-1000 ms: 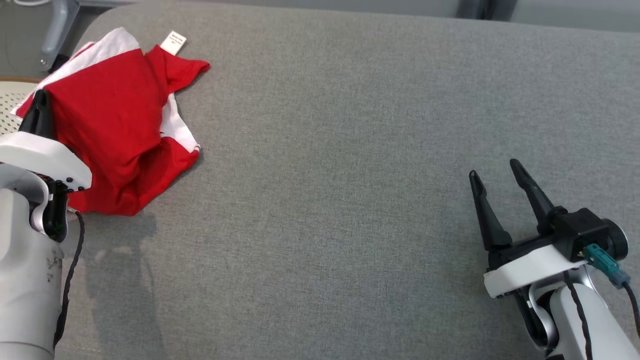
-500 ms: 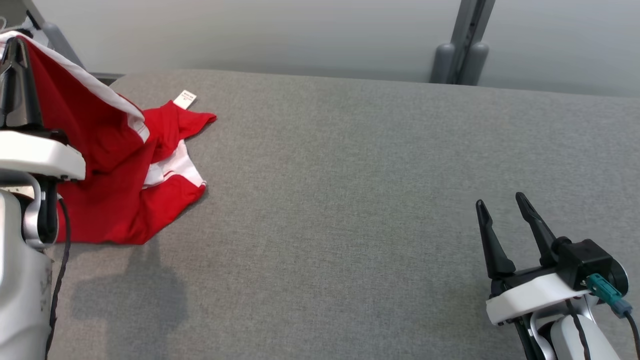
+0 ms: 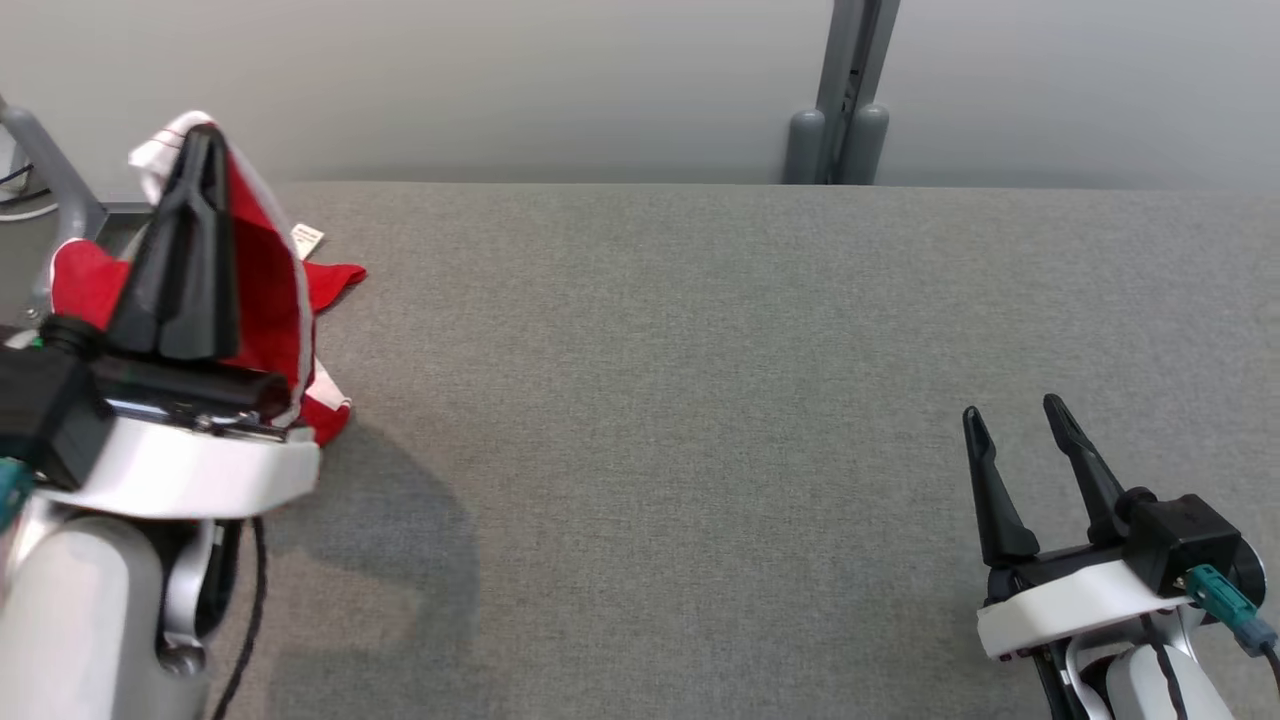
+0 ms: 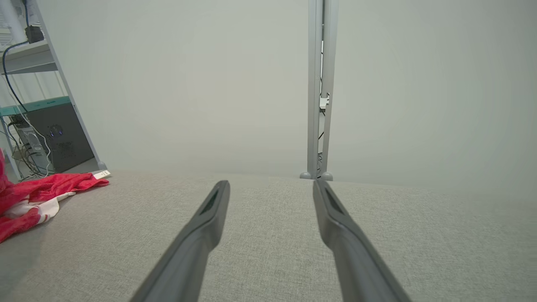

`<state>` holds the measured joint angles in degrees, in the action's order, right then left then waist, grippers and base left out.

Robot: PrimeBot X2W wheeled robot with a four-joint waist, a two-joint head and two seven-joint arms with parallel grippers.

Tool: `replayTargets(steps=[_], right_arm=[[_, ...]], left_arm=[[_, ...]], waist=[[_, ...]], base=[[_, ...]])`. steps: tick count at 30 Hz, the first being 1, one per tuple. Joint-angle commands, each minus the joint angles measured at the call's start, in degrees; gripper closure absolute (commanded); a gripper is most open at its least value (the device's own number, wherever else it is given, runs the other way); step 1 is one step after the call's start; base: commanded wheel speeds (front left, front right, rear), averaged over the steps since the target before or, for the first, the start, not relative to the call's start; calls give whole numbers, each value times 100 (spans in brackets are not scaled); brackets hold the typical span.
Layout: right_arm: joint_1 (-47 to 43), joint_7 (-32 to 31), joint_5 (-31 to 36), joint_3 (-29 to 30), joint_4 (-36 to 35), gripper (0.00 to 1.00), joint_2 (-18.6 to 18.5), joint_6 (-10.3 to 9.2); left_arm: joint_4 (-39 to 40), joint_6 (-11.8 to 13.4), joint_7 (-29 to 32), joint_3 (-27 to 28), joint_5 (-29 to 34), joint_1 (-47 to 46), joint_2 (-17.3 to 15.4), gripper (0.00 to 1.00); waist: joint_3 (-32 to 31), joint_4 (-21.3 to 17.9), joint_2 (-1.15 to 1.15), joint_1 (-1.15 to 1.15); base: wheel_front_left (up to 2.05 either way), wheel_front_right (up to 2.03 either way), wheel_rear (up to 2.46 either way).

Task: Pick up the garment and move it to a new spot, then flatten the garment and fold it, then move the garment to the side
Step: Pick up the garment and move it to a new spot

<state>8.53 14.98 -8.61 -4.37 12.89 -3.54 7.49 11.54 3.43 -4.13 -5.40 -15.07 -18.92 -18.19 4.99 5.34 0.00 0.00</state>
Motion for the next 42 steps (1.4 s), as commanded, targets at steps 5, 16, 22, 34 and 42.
replayTargets(steps=[5, 16, 22, 34, 42], right_arm=[[103, 30, -21, -10, -73, 0, 2, 1], [450, 30, -168, -20, -234, 0, 37, 1], [586, 30, -331, -35, -257, 0, 54, 1], [755, 30, -634, -64, -237, 0, 55, 1], [802, 31, -629, -79, -170, 0, 52, 1]], left_arm=[[607, -127, 139, -619, 85, 210, 262, 100], [-5, -701, 142, -2176, 83, -534, 1127, 100], [-916, -779, 209, -2594, 40, -935, 1324, 100], [-2883, -951, 610, -2922, -160, -1148, 1289, 100], [-3207, -1020, 447, -3098, -261, -1237, 1301, 91]], waist=[[182, -386, 0, 0], [995, -1412, 0, 0], [1426, -1882, 0, 0], [1846, -2027, 0, 0], [1736, -1889, 0, 0]], base=[[0, 0, 0], [0, 0, 0], [0, 0, 0], [0, 0, 0], [0, 0, 0]])
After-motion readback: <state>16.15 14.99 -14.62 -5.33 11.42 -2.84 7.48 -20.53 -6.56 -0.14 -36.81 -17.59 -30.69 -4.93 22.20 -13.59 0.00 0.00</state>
